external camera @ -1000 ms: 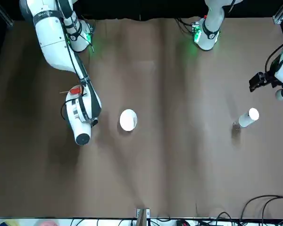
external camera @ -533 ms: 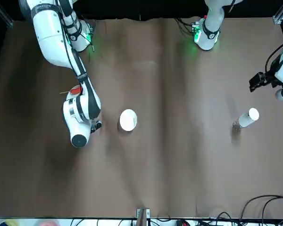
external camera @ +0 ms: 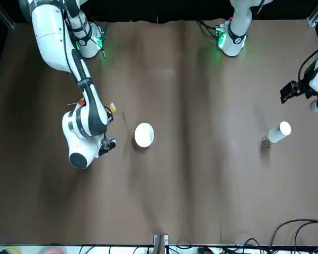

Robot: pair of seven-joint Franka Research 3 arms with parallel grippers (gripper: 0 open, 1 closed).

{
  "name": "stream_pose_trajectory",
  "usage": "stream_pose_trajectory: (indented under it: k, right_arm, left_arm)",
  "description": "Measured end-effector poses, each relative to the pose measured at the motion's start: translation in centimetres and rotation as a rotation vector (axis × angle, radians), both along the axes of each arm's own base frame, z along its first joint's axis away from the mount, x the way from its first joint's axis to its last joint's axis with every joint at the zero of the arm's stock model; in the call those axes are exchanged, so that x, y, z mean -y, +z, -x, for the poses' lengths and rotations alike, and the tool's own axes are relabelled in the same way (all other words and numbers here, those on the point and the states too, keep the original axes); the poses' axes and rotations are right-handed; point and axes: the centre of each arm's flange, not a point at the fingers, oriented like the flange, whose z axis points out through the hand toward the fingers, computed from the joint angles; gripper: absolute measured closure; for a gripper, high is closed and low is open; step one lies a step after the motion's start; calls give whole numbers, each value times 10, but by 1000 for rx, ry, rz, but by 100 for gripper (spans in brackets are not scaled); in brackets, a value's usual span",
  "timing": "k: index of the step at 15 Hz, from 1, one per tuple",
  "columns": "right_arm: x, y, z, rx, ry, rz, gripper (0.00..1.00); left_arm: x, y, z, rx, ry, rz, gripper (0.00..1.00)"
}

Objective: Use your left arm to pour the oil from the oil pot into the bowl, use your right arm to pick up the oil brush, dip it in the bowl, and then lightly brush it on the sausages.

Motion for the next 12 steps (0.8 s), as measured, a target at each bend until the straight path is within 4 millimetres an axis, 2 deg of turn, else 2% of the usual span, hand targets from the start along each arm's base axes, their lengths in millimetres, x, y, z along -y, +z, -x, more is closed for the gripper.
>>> stream_pose_trajectory:
  k: [3, 4, 8, 10, 12]
  right_arm:
    - [-11, 13, -5, 6, -49, -85, 95]
    - [-21, 23, -10, 12, -94, -161, 95]
    - [-33, 33, -23, 43, -210, -298, 95]
    - [-28, 37, -34, 71, -288, -357, 95]
    - [-14, 37, -44, 76, -366, -401, 95]
  left_arm:
    - [-1, 2, 0, 4, 2, 0, 0]
    - [-1, 2, 0, 5, 2, 0, 0]
    - [-1, 2, 0, 5, 2, 0, 0]
    - [-1, 2, 0, 5, 2, 0, 0]
    - [-1, 2, 0, 5, 2, 0, 0]
